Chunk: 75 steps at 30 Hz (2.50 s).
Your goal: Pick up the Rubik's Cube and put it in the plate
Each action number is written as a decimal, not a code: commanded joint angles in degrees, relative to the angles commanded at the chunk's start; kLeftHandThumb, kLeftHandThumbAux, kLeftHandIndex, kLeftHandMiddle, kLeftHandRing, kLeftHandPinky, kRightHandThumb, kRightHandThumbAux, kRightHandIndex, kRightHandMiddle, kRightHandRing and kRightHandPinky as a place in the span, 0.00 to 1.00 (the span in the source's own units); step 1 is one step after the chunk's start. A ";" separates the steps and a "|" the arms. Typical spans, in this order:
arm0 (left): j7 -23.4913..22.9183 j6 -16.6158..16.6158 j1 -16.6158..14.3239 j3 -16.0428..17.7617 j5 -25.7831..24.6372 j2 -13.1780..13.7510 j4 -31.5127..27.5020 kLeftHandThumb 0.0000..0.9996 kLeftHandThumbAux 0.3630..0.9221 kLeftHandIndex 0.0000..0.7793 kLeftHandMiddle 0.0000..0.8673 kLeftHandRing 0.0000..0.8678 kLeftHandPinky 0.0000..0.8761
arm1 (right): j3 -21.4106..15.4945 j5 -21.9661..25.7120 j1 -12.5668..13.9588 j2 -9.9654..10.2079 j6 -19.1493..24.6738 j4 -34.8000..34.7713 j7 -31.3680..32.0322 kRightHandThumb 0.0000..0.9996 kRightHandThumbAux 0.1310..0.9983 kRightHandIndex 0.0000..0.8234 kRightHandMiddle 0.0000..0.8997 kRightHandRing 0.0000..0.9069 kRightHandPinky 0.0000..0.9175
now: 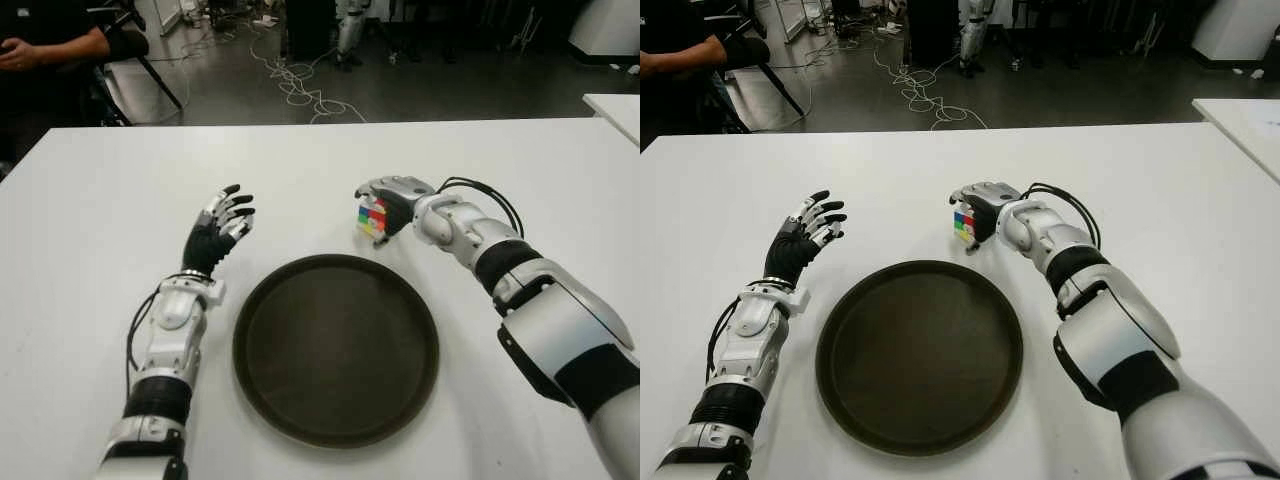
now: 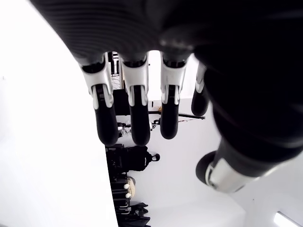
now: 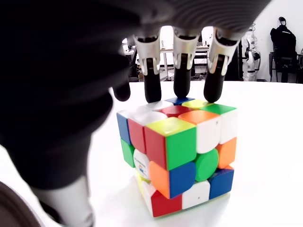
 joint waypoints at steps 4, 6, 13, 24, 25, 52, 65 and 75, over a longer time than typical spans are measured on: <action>-0.02 -0.03 -0.01 0.03 0.00 0.05 0.07 0.38 0.66 0.19 0.28 0.27 0.34 | -0.04 0.05 0.00 0.05 0.12 0.01 0.01 0.00 0.86 0.36 0.36 0.42 0.43; -0.05 -0.04 -0.02 0.03 0.01 0.07 0.12 0.38 0.66 0.19 0.27 0.27 0.34 | 0.01 0.01 -0.02 0.06 0.25 0.03 0.07 0.00 0.86 0.35 0.36 0.41 0.42; 0.03 -0.34 0.01 0.06 0.02 0.00 0.09 0.37 0.64 0.20 0.27 0.27 0.35 | -0.06 0.09 -0.05 0.07 0.35 0.05 0.10 0.00 0.82 0.23 0.24 0.27 0.28; 0.12 0.11 0.16 -0.02 0.14 0.00 -0.34 0.38 0.66 0.19 0.27 0.27 0.34 | -0.44 0.52 -0.10 -0.23 0.44 0.12 -0.40 0.00 0.79 0.16 0.14 0.15 0.16; 0.10 0.09 0.17 -0.02 0.12 -0.03 -0.34 0.38 0.66 0.19 0.26 0.27 0.34 | -0.58 0.65 -0.01 -0.32 0.40 0.15 -0.65 0.00 0.80 0.17 0.14 0.15 0.16; -0.86 0.12 0.30 0.05 0.04 0.10 -0.50 0.36 0.62 0.18 0.27 0.27 0.33 | -0.21 0.12 -0.68 -0.99 -1.80 -0.49 -3.65 0.00 0.80 0.16 0.13 0.14 0.14; -0.58 -0.12 0.17 0.10 0.33 0.28 -0.15 0.37 0.61 0.20 0.28 0.28 0.34 | 2.69 -1.76 -2.30 -1.13 -3.26 -1.83 -5.83 0.00 0.77 0.15 0.14 0.15 0.14; -0.79 -0.12 0.23 0.10 0.11 0.18 -0.47 0.38 0.61 0.19 0.27 0.28 0.35 | 3.58 -2.45 -2.28 -1.44 -3.83 -1.84 -7.23 0.00 0.78 0.18 0.17 0.18 0.15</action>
